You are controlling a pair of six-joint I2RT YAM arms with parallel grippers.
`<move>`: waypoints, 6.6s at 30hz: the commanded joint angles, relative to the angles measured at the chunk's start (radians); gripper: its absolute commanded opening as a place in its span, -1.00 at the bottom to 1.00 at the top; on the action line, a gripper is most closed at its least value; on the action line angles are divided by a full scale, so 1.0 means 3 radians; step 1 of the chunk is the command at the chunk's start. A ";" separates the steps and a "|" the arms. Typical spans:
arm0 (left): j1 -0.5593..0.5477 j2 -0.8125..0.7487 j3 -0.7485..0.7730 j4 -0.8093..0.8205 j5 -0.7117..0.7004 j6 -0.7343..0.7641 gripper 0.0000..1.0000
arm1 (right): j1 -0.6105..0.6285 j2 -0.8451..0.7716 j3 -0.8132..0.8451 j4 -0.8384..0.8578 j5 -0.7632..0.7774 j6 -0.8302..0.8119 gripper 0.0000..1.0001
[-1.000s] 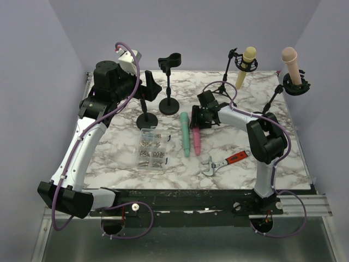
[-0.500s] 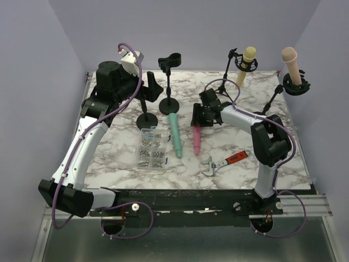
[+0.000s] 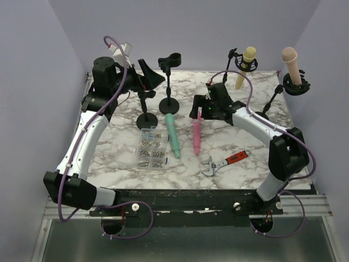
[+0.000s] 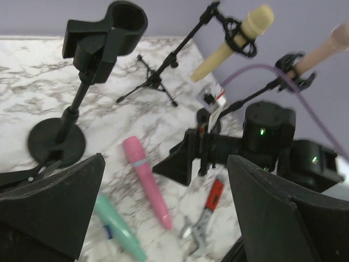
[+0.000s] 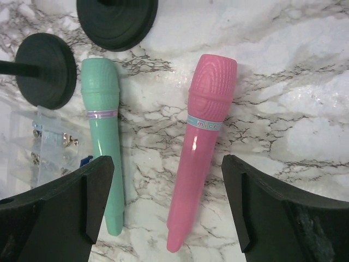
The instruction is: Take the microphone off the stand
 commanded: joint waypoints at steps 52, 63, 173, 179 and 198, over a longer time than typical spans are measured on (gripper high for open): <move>0.0214 0.1585 -0.0086 0.1954 -0.0081 -0.3147 -0.50 | -0.0005 -0.0692 -0.0566 0.0494 -0.0147 -0.0086 0.82; 0.0219 0.1563 -0.0516 0.1902 -0.0156 -0.2792 -1.00 | -0.0006 -0.0630 -0.0576 0.0505 -0.0147 -0.0085 0.82; -0.0334 -0.0590 -0.0616 0.0387 0.0392 0.0163 0.97 | -0.0348 -0.0185 0.1787 -0.0334 0.2546 -0.0986 0.91; -0.0412 -0.0508 -0.0622 0.0392 0.0406 0.0173 0.97 | -0.0510 0.0088 0.2239 -0.0326 0.2559 -0.1110 0.93; -0.0426 -0.0446 -0.0597 0.0375 0.0450 0.0208 0.97 | -0.0750 0.0447 0.2406 -0.0237 0.2436 -0.1160 0.59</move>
